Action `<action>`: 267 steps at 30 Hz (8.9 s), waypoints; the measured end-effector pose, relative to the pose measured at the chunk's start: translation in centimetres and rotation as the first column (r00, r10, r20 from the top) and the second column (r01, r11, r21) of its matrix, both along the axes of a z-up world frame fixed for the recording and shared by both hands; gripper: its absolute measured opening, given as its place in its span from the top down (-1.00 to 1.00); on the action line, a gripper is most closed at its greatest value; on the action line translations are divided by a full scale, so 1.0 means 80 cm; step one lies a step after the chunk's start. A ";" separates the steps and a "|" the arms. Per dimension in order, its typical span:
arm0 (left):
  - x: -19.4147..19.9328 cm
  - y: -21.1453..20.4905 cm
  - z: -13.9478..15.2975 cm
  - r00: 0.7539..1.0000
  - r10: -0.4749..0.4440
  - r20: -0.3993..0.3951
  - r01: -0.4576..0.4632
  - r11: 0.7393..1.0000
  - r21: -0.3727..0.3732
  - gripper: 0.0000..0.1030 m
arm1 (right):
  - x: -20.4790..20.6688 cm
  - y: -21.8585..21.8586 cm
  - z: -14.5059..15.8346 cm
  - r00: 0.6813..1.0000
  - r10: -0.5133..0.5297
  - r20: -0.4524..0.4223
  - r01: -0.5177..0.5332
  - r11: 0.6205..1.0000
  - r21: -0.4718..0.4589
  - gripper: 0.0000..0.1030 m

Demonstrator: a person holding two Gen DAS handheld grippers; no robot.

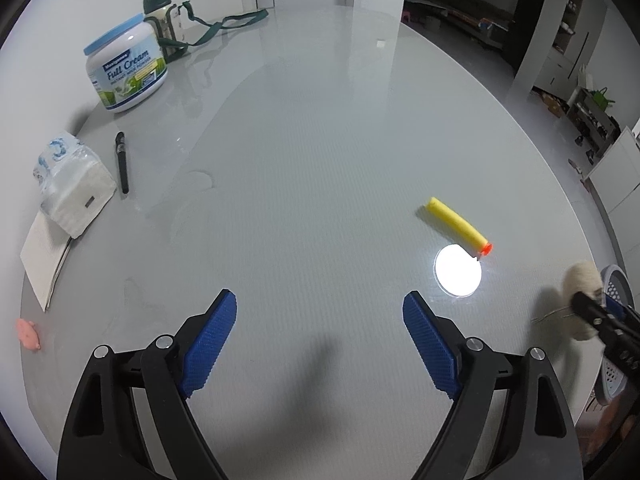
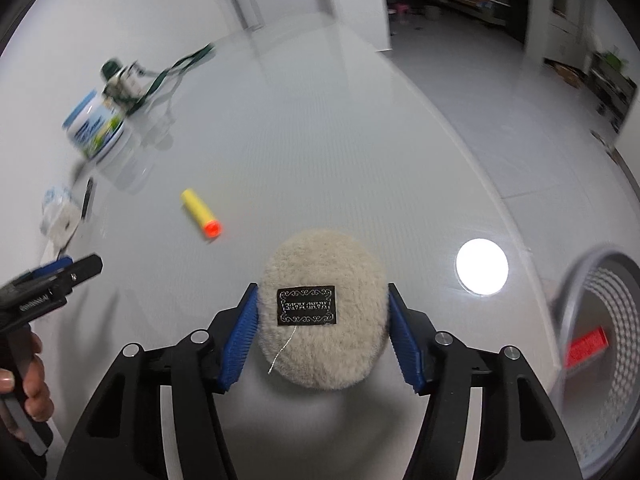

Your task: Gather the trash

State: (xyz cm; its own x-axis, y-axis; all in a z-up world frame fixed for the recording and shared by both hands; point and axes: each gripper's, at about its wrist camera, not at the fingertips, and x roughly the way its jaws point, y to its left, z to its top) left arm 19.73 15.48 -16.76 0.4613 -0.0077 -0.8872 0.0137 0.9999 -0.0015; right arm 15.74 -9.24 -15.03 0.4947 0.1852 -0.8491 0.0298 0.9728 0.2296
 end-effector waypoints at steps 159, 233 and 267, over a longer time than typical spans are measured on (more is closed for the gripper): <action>-0.160 -0.566 0.038 0.891 -0.447 -0.075 0.444 0.894 -0.053 0.74 | -0.205 -0.459 0.017 0.991 -0.131 -0.016 0.132 0.988 0.085 -0.16; -0.167 -0.546 0.093 0.931 -0.363 0.039 0.362 0.932 0.022 -0.88 | -0.221 -0.462 0.061 0.984 -0.179 0.017 0.177 0.981 0.072 -0.35; -0.175 -0.540 0.106 0.944 -0.328 0.044 0.326 0.944 0.041 -0.88 | -0.229 -0.454 0.072 0.986 -0.164 0.034 0.161 0.984 0.076 -0.35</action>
State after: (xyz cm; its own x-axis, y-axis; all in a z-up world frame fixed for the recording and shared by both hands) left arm 5.73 -27.73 -8.30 0.4819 -0.1371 -0.8654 0.3392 0.9399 0.0400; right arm -2.59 -45.53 -9.30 0.5564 0.1600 -0.8153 0.1758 0.9364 0.3037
